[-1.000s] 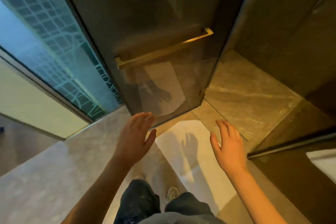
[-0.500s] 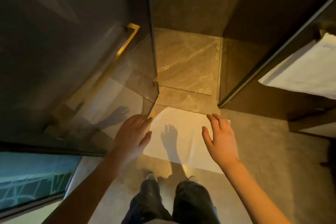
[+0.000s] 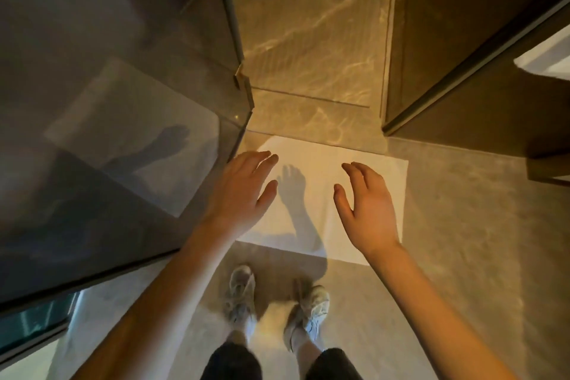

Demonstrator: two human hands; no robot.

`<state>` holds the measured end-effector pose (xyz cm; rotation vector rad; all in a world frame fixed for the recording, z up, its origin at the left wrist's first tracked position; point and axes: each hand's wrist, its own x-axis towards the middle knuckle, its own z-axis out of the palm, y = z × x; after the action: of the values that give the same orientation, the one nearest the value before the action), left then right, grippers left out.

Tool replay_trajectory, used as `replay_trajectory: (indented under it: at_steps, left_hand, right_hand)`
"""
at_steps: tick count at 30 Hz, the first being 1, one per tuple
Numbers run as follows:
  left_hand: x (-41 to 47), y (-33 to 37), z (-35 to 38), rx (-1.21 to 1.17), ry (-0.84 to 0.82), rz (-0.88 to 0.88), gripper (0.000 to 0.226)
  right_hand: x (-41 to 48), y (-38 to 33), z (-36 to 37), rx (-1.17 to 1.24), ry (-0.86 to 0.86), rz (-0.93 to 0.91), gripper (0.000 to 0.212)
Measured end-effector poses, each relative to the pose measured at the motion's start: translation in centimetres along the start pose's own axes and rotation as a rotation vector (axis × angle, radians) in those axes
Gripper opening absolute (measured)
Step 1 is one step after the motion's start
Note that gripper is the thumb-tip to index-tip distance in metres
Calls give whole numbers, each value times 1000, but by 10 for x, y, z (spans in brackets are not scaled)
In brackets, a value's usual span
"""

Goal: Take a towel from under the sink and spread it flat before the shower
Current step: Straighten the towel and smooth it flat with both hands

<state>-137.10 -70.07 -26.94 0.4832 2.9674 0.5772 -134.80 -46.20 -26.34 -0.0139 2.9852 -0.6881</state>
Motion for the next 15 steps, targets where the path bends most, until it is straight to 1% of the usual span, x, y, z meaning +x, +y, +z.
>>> replay_trajectory:
  at_steps: [2, 4, 8, 11, 15]
  left_hand:
    - [20, -25, 59, -51, 20, -33, 43]
    - [34, -53, 125, -49, 4, -31, 43]
    - [54, -114, 259, -33, -52, 38, 44]
    - [66, -160, 359, 9, -86, 94, 45]
    - [87, -212, 470, 43, -120, 109, 48]
  right_hand:
    - [18, 24, 60, -23, -11, -6, 43]
    - [35, 50, 122, -39, -12, -21, 43]
    - [68, 106, 249, -67, 8, -76, 44]
    - [93, 154, 341, -118, 6, -163, 42]
    - [137, 207, 446, -211, -49, -255, 39]
